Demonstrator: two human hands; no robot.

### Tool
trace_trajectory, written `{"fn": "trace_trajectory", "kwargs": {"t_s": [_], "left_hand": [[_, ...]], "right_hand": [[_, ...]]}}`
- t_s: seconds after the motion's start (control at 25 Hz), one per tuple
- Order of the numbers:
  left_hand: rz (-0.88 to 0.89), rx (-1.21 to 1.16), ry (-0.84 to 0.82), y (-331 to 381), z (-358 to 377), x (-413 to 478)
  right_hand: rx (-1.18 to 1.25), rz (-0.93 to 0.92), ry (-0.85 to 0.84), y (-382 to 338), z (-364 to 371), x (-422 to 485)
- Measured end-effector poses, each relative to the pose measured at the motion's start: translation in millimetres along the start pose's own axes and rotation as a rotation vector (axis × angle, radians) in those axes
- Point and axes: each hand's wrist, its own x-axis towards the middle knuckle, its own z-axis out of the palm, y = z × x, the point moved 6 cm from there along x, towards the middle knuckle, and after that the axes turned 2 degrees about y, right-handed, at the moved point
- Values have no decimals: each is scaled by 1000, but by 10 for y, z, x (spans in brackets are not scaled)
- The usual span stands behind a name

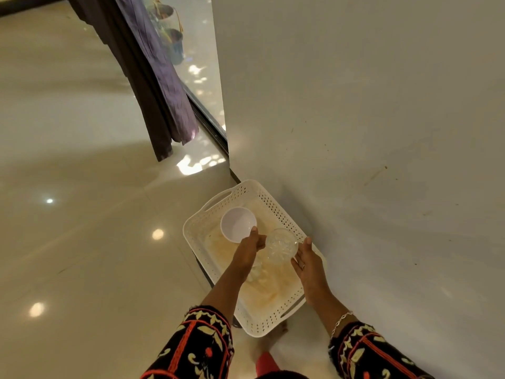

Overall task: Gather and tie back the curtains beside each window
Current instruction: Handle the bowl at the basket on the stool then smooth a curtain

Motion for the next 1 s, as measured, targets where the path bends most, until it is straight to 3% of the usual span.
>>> {"fn": "trace_trajectory", "kwargs": {"t_s": [0.48,1.0], "left_hand": [[-9,329,-2,-78,-40,445],[-56,511,-35,-108,17,520]], "right_hand": [[-17,52,-67,270,69,323],[-42,168,-81,405,68,386]]}}
